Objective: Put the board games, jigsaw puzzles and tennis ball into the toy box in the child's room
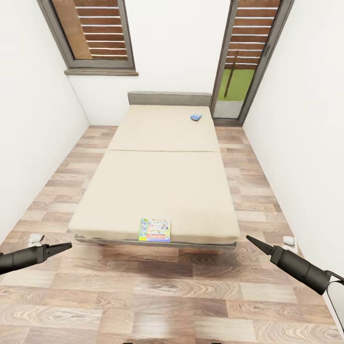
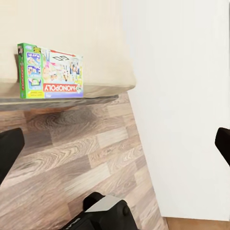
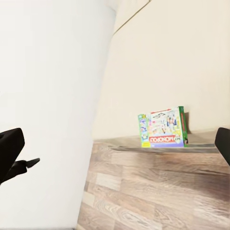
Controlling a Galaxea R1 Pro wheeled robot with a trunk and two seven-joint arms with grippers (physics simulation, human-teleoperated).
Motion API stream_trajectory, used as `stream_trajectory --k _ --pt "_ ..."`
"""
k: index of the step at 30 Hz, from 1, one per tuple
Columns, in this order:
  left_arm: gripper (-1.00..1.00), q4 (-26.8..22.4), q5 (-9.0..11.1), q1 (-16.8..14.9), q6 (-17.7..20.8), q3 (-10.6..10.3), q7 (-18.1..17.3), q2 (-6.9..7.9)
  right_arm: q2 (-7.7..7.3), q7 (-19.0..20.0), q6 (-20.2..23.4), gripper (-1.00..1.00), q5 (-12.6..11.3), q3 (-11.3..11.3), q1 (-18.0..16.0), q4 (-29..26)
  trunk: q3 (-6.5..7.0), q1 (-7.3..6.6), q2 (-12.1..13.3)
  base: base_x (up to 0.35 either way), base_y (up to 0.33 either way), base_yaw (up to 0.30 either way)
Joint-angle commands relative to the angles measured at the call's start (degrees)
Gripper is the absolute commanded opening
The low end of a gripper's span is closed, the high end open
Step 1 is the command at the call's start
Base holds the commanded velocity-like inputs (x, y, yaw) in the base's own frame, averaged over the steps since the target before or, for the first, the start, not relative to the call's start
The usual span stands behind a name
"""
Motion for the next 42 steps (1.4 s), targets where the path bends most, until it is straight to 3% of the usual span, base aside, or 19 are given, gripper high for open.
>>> stream_trajectory --k 1,16,27,42 --pt "1.0 0.0 0.2 0.0 0.8 0.1 -0.2 0.03 0.01 0.1 0.3 1.0 -0.1 0.0 0.0 0.0 0.01 0.03 -0.1 0.0 0.0 0.0" --pt "1.0 0.0 0.1 0.0 1.3 1.6 -0.2 -0.11 0.11 1.7 0.4 1.0 -0.1 -0.1 0.0 0.0 1.45 0.03 -0.1 0.0 0.0 0.0" --pt "1.0 0.1 0.1 0.0 1.4 1.7 -0.2 -0.14 0.16 5.3 0.4 1.0 -0.1 -3.1 0.0 0.0 2.5 0.03 -0.1 0.0 0.0 0.0" --pt "1.0 0.1 0.1 0.0 1.4 1.7 -0.2 -0.14 0.17 5.7 0.4 1.0 -0.1 -3.6 0.0 0.2 3.93 0.03 -0.1 0.0 0.0 0.0"
